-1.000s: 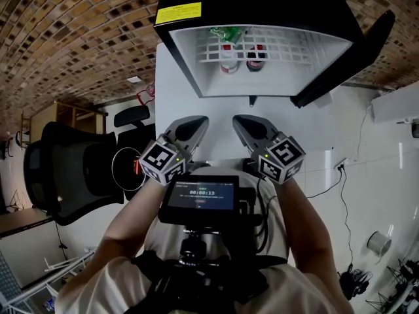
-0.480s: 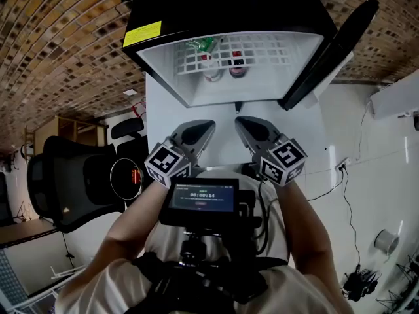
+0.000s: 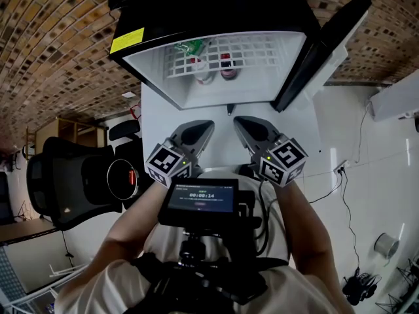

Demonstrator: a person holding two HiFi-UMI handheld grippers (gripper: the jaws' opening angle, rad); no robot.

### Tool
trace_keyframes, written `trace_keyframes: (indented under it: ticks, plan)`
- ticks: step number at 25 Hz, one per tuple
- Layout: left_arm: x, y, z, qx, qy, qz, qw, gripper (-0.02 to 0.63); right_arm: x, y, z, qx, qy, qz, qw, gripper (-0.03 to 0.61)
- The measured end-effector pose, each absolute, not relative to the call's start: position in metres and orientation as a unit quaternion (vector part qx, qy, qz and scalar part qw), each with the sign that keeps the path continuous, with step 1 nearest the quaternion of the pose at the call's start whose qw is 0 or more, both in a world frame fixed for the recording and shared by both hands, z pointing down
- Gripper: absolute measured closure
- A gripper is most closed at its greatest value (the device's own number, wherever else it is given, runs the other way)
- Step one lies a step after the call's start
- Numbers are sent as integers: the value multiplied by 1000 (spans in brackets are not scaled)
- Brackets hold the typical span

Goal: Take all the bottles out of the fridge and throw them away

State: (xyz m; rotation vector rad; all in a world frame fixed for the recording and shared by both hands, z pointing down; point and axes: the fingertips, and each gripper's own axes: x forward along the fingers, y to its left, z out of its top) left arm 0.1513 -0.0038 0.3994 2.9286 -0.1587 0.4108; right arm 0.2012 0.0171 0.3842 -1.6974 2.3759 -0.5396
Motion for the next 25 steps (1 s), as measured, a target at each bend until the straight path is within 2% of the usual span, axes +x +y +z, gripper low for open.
trace_keyframes:
  ticks: [17, 25]
  plan:
    - [161, -5, 392, 988, -61, 124, 76, 612, 209, 13, 391, -561, 800, -193, 87, 575]
    - [159, -12, 386, 989, -54, 102, 92, 611, 208, 6, 389, -570, 793, -194, 91, 575]
